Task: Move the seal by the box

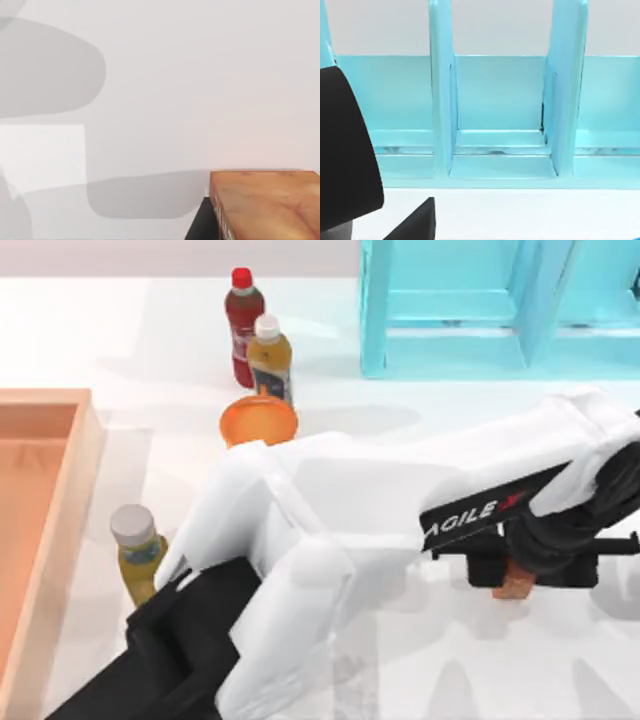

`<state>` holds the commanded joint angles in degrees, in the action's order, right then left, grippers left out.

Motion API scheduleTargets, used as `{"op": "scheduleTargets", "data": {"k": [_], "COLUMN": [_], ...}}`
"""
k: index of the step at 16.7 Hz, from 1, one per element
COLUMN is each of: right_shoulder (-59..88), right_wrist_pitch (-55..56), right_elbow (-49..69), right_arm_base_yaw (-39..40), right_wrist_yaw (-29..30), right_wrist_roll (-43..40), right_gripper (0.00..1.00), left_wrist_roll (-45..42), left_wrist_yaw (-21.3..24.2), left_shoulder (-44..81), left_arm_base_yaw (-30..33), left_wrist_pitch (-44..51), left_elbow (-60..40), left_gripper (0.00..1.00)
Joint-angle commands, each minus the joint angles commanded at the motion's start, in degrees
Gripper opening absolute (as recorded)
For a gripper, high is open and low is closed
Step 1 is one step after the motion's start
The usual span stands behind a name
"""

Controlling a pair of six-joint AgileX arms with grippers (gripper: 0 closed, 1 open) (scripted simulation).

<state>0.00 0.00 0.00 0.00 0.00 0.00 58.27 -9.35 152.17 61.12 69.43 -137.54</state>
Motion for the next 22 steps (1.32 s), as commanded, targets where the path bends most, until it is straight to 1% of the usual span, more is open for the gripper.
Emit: {"op": "scheduleTargets", "data": {"k": [7, 9, 13, 15, 17, 19, 22], "right_shoulder": [0.0, 0.0, 0.0, 0.0, 0.0, 0.0, 0.0], "right_wrist_pitch": [0.0, 0.0, 0.0, 0.0, 0.0, 0.0, 0.0], "right_elbow": [0.0, 0.0, 0.0, 0.0, 0.0, 0.0, 0.0], "right_arm_base_yaw": [0.0, 0.0, 0.0, 0.0, 0.0, 0.0, 0.0], "right_wrist_yaw": [0.0, 0.0, 0.0, 0.0, 0.0, 0.0, 0.0], "right_wrist_roll": [0.0, 0.0, 0.0, 0.0, 0.0, 0.0, 0.0], "right_gripper": [1.0, 1.0, 1.0, 1.0, 1.0, 1.0, 1.0], "left_wrist_roll": [0.1, 0.0, -0.1, -2.0, -6.0, -11.7, -21.2], "left_wrist_yaw": [0.0, 0.1, 0.1, 0.7, 1.9, 3.4, 5.5], "left_shoulder": [2.5, 2.6, 2.4, 0.5, -3.7, -9.9, -20.9], "left_arm_base_yaw": [-0.1, 0.0, -0.1, -1.6, -4.9, -9.3, -17.4], "left_wrist_pitch": [11.7, 13.0, 12.9, 13.1, 13.2, 13.2, 12.4], "left_elbow": [-14.1, -15.6, -15.5, -14.2, -10.9, -5.6, 5.2], "left_gripper": [0.0, 0.0, 0.0, 0.0, 0.0, 0.0, 0.0]}}
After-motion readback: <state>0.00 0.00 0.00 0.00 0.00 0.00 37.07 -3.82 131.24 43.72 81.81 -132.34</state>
